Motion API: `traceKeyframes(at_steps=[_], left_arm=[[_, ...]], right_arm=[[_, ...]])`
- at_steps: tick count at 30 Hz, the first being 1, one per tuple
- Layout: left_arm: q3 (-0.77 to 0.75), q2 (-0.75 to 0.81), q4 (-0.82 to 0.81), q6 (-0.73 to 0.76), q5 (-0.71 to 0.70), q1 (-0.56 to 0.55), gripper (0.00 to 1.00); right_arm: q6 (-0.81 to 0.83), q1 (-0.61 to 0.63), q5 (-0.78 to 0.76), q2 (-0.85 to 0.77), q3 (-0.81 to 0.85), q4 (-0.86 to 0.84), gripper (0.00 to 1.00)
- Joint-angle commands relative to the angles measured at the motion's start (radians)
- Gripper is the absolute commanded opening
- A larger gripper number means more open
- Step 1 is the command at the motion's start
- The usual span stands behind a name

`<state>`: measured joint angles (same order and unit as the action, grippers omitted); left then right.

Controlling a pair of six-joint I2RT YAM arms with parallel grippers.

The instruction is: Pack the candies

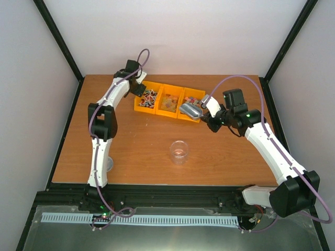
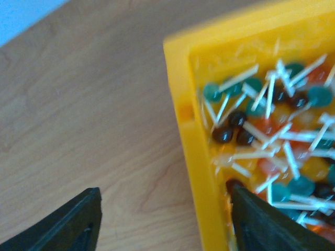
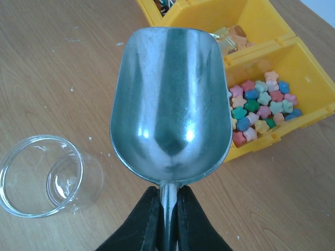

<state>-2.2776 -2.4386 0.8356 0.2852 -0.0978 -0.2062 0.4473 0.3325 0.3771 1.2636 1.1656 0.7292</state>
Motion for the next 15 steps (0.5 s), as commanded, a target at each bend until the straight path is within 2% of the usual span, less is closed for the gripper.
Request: traceKeyframes(at_steps=[1, 8, 15], left_arm=[[0.146, 0.094, 0.023, 0.016, -0.063, 0.010, 0.65], [0.487, 0.288, -0.018, 0.006, -0.037, 0.010, 0.56], [0.782, 0.468, 0.009, -0.031, 0.057, 0.000, 0.54]], right_arm=[[-0.014, -0.015, -0.018, 0.002, -0.017, -0.016, 0.03], [-0.004, -0.026, -0.004, 0.015, -0.020, -0.020, 0.03], [0.004, -0.036, -0.003, 0.027, -0.028, -0.027, 0.03]])
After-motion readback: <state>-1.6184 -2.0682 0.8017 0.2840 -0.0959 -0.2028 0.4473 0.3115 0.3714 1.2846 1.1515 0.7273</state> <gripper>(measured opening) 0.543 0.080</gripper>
